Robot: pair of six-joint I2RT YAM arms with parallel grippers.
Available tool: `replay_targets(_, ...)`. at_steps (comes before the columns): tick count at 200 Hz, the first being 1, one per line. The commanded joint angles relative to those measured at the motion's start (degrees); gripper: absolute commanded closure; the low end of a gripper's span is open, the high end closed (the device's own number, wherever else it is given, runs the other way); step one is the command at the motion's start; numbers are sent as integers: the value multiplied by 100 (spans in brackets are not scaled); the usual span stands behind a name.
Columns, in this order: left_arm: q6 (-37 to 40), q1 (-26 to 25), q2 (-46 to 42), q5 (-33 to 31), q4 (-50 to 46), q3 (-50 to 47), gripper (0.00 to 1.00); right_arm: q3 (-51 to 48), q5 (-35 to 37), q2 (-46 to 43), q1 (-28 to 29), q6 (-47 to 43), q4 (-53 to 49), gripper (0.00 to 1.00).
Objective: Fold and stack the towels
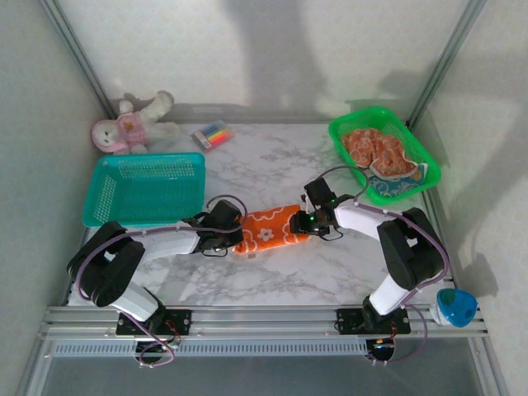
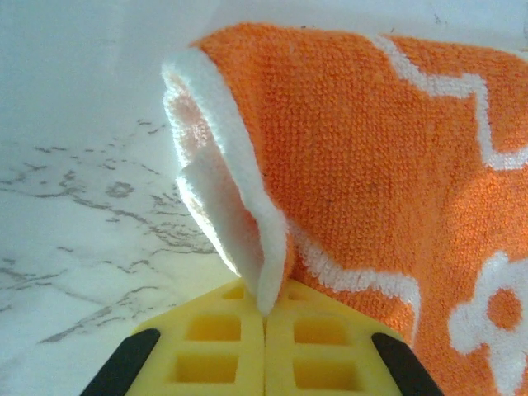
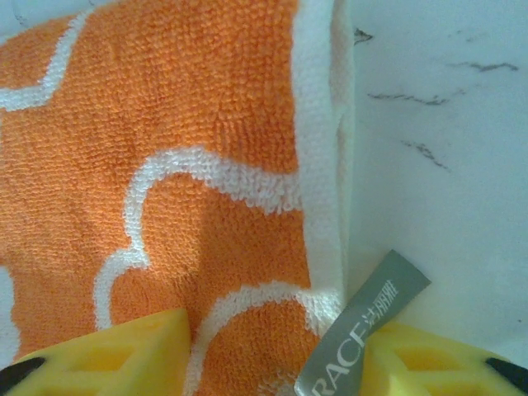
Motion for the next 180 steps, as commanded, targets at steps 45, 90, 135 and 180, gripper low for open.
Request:
replay_targets(45, 520, -77, -139, -827, -1235, 803, 100, 70, 880, -727, -140, 168, -476, 14)
replay_targets(90, 841, -149, -118, -1310, -2162, 1486, 100, 102, 1073, -1106, -339, 273, -619, 1)
replay_targets(135, 1305, -201, -116, -2066, -3313, 2392, 100, 168, 1279, -1388, -409, 337, -728, 1)
replay_targets(180, 1823, -301, -199, -2772, -4185, 3279, 100, 273, 1275, -1566, -408, 279, -765, 1)
